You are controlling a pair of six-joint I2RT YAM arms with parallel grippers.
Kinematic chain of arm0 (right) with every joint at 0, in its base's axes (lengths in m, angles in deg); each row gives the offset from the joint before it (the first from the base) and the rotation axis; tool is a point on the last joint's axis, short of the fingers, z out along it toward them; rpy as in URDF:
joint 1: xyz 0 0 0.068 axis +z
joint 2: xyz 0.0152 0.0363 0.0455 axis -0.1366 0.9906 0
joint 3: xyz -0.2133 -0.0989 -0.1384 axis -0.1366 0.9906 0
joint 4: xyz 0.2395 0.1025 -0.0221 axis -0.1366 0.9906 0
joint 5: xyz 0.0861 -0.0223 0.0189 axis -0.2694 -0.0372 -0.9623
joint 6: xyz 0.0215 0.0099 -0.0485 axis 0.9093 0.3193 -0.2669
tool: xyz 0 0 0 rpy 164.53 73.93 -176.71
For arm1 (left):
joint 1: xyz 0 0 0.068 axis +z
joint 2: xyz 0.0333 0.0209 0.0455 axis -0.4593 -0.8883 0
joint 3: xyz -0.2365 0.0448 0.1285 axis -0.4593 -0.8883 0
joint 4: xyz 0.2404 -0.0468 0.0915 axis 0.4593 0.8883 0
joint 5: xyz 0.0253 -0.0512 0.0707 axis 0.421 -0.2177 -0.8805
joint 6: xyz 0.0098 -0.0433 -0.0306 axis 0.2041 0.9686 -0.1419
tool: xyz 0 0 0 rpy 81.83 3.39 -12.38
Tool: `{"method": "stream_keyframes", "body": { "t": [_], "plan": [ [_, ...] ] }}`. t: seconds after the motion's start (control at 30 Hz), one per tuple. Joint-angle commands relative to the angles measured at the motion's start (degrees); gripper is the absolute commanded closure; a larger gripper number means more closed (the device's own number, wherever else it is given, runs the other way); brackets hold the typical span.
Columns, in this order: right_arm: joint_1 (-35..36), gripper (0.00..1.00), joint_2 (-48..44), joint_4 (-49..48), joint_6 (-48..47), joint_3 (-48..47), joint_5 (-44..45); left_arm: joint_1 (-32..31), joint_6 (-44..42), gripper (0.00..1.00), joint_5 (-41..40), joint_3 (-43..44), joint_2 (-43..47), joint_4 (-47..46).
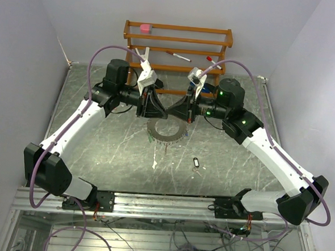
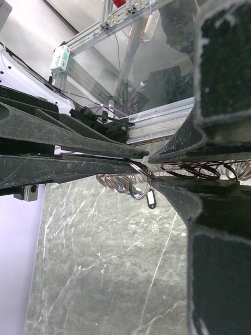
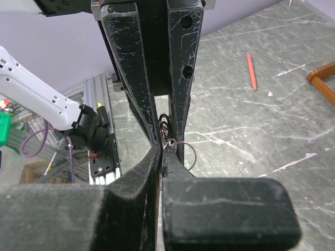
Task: Put the keys on the keyring
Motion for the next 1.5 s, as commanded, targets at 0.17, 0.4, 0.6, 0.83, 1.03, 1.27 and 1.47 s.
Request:
{"method": "stream_keyframes", "body": {
  "t": [0.17,0.4,0.6,0.83,1.03,1.27,1.47],
  "plan": [
    [0.07,1.0,-1.33,-2.62,-0.53,1.38,-0.17,-0.27,5.77,0.78,1.6,-0.5,0.4,-7.11],
    [0.05,1.0,-1.62,-3.37,-0.23,2.1,0.05,-0.27,5.07,0.8,2.04,0.2,0.38,-6.25],
    [0.04,1.0,-1.38,-3.98,0.13,2.75,-0.07,-0.05,5.11,0.87,3.42,0.39,0.48,-6.27],
    [0.02,0.83,-2.48,-1.82,-0.53,2.06,3.44,1.14,-1.87,0.93,1.49,1.43,0.97,0.67],
    [-0.67,0.55,-4.66,-1.95,0.17,0.65,5.06,1.41,-24.31,0.93,-7.33,4.55,2.61,21.29],
    [-1.86,0.47,-5.02,2.03,-2.24,-1.51,7.3,1.41,-33.37,0.93,-6.31,3.4,4.11,27.05],
    [-2.57,0.45,-5.75,2.49,-5.56,1.8,2.76,1.4,-39.0,0.92,-2.59,4.9,3.8,32.62]
  ]
}}
